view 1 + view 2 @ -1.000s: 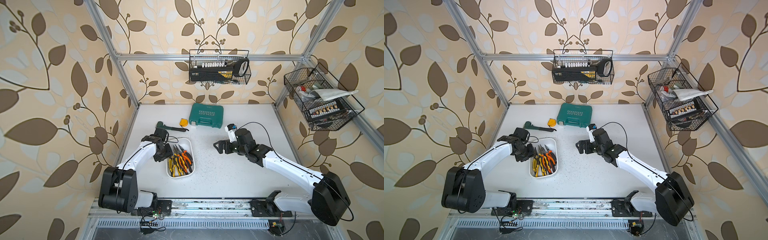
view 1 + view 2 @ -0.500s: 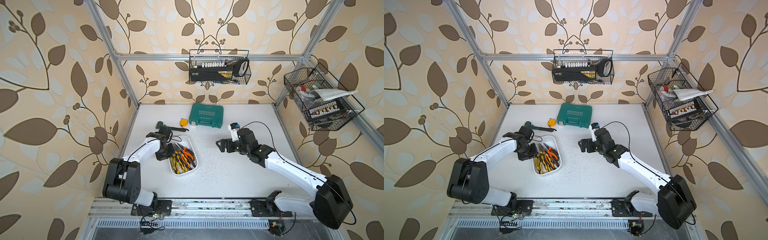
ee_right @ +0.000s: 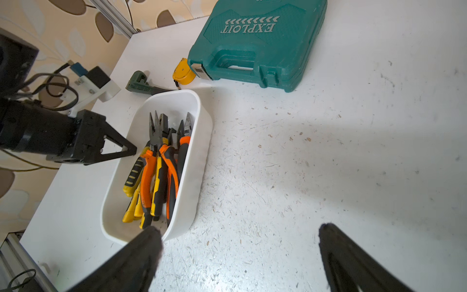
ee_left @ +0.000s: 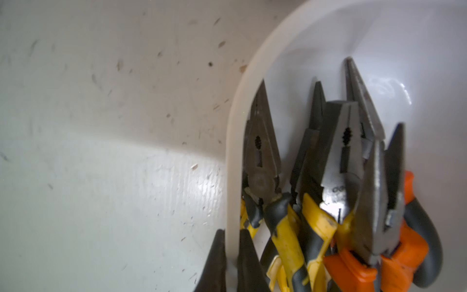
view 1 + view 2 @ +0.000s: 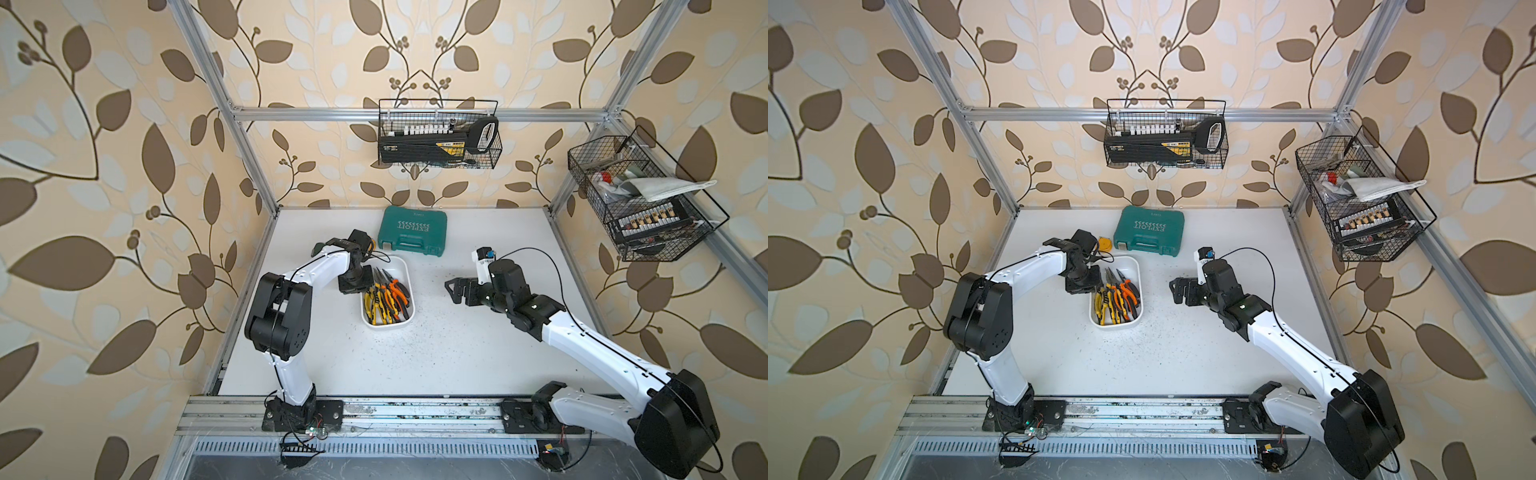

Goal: Take the pliers out of the storage box
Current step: Move the storage box to the center of the board, then pick up the pliers from the storage box.

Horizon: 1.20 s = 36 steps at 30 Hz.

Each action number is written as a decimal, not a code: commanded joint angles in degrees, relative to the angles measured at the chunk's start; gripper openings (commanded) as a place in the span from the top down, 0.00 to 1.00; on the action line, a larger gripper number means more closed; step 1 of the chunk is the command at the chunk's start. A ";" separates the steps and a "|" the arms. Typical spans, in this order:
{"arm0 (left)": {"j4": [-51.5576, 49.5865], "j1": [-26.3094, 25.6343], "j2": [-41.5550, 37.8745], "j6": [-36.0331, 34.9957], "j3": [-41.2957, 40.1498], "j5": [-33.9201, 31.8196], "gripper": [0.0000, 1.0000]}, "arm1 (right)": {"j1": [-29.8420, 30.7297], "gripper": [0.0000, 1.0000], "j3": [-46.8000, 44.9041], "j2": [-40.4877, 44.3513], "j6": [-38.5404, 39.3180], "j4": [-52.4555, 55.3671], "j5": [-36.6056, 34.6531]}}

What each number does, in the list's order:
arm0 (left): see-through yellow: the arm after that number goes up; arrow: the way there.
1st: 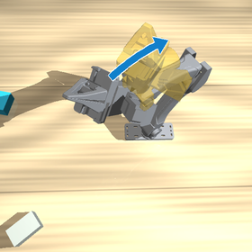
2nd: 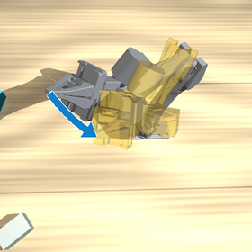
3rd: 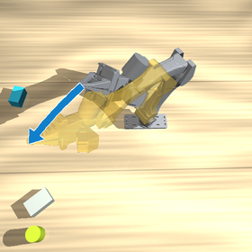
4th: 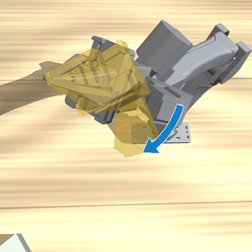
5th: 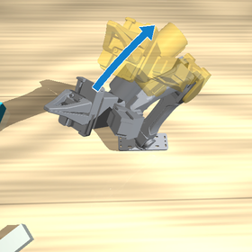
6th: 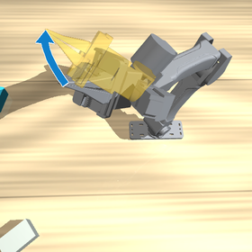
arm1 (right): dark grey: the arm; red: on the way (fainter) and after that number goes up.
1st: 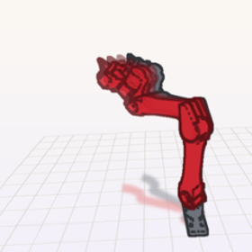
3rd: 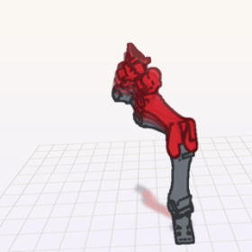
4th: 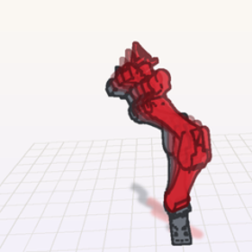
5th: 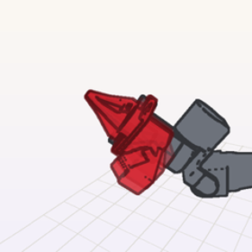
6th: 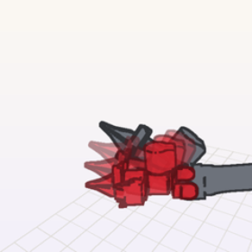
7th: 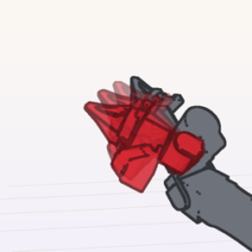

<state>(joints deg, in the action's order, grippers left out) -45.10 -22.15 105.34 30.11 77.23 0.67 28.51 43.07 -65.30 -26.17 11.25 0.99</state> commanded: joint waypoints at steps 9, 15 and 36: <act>2.65 -0.35 9.21 -5.32 15.24 1.65 1.00 | -0.72 0.01 -1.24 2.29 0.10 2.54 -1.70; 4.53 -0.26 7.98 -5.36 15.04 2.62 0.75 | -0.69 0.01 -0.14 1.24 0.33 3.06 -1.00; 13.26 -2.40 -38.08 -0.23 -20.56 0.76 0.01 | 6.91 0.01 21.99 -23.03 6.47 7.65 2.69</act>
<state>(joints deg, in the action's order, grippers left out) -34.65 -24.45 73.73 31.33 60.14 -0.71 33.95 59.72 -83.70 -20.38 16.14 3.62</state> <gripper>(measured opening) 0.989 0.994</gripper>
